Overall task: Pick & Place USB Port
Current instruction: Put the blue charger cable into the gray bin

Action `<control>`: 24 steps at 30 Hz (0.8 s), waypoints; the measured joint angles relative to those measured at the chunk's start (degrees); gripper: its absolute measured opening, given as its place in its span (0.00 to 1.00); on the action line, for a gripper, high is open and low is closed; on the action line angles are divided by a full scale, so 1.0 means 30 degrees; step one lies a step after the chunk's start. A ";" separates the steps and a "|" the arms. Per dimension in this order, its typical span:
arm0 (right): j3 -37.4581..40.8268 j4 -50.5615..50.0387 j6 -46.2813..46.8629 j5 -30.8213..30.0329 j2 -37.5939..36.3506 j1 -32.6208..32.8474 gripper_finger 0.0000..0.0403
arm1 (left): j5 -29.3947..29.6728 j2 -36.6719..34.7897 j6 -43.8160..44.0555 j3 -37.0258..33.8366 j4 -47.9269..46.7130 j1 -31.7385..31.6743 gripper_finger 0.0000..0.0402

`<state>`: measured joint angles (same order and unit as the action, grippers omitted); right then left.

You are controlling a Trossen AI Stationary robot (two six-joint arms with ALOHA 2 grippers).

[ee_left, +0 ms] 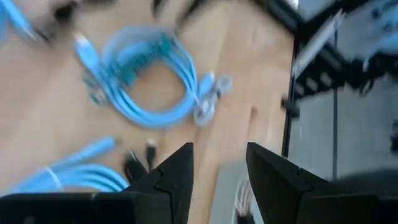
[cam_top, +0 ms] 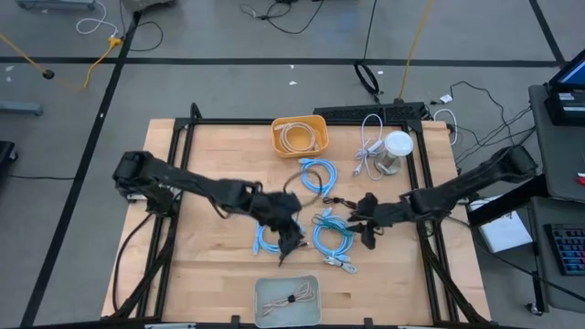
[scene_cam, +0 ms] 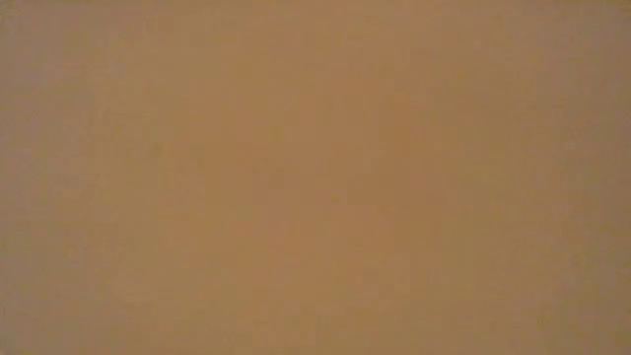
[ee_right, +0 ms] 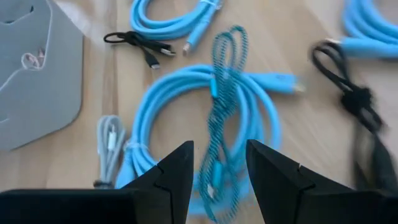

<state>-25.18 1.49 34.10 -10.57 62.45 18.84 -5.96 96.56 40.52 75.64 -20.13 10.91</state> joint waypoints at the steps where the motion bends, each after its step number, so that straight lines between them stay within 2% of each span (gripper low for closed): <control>1: -0.0381 0.0191 -0.0186 0.0245 0.0677 -0.0130 0.35 | 0.0149 -0.0303 -0.0132 0.0000 -0.0040 -0.0232 0.38; 8: -0.3789 -0.0097 -0.2361 0.0602 0.4715 -0.0323 0.35 | 0.0603 -0.1576 -0.0703 0.0000 -0.0970 -0.0980 0.38; 11: -0.4361 -0.0787 -0.2579 0.0600 0.5728 -0.0390 0.35 | 0.0818 -0.1558 -0.0683 0.0000 -0.1259 -0.0820 0.38; 18: -0.4397 -0.2098 -0.2117 0.0616 0.6693 -0.0478 0.35 | 0.1689 -0.1554 -0.0469 -0.0007 -0.1567 0.0204 0.38; 24: -0.4404 -0.1796 -0.2178 0.0528 0.7097 -0.0725 0.35 | 0.2196 -0.1554 -0.0252 -0.0007 -0.1796 0.0740 0.38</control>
<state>-38.39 -3.90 27.57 -8.99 83.74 16.66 0.62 91.90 39.77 75.61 -25.52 13.13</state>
